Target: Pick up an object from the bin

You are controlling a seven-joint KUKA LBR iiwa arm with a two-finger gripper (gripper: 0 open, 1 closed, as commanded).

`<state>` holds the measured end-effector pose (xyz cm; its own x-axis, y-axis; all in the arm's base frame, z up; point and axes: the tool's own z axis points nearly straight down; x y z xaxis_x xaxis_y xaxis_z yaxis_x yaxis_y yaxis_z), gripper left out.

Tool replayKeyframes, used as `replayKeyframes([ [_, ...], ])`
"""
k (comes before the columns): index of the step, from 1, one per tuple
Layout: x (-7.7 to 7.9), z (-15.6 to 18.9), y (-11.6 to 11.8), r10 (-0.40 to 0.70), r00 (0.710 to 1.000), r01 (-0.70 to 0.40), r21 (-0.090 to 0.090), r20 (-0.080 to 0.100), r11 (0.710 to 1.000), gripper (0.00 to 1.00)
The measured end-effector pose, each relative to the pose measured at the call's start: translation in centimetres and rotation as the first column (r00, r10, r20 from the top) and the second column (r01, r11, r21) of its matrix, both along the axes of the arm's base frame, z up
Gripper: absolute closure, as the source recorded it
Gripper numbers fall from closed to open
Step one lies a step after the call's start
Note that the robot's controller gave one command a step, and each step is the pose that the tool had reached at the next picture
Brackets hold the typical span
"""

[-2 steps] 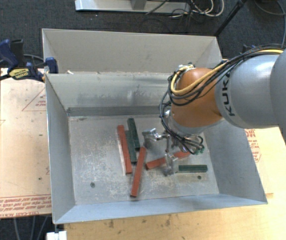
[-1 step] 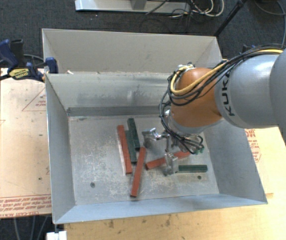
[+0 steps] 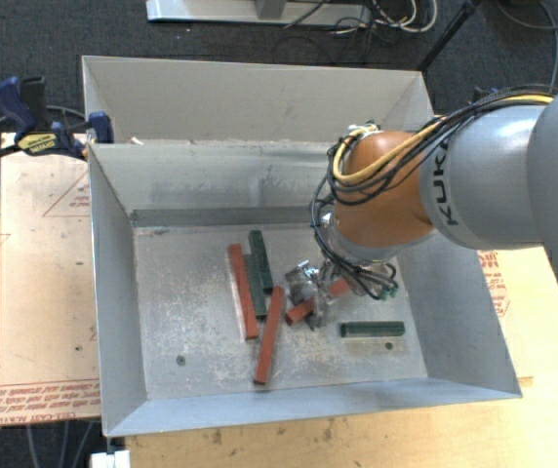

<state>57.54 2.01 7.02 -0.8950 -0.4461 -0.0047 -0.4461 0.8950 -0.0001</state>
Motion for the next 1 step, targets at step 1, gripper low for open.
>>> replayKeyframes([
  [1,0.09,0.73,0.03,-0.001,1.0,0.001,0.0,-0.001,1.0,1.0],
])
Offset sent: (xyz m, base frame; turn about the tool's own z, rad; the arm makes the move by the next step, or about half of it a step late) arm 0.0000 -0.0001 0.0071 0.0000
